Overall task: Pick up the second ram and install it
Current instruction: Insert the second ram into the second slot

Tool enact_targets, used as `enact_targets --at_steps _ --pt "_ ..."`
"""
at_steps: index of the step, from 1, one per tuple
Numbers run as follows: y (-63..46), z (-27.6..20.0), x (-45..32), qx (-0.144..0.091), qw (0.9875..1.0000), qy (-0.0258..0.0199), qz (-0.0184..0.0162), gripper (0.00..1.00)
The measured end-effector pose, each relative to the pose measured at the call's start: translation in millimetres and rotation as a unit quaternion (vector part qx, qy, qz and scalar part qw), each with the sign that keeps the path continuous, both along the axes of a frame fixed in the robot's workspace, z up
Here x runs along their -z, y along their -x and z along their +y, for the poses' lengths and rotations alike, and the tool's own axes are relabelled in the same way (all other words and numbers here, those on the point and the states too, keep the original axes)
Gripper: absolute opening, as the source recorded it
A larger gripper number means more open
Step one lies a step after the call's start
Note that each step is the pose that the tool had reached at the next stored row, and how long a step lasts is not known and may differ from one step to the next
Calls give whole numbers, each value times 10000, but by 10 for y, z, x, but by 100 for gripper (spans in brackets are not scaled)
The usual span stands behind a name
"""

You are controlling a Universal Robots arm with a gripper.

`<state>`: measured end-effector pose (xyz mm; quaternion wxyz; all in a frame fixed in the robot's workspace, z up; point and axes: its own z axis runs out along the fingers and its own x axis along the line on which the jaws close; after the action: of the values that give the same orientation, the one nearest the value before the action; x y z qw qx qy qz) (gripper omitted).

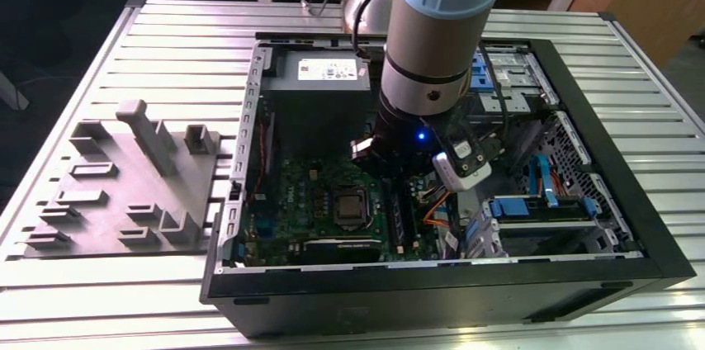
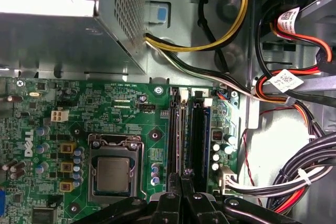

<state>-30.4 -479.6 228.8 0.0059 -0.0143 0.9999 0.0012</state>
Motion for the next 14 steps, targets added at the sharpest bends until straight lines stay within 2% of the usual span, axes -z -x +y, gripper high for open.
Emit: enact_targets --at_steps 14 --pt "4 0 19 0 10000 -20 -1 12"
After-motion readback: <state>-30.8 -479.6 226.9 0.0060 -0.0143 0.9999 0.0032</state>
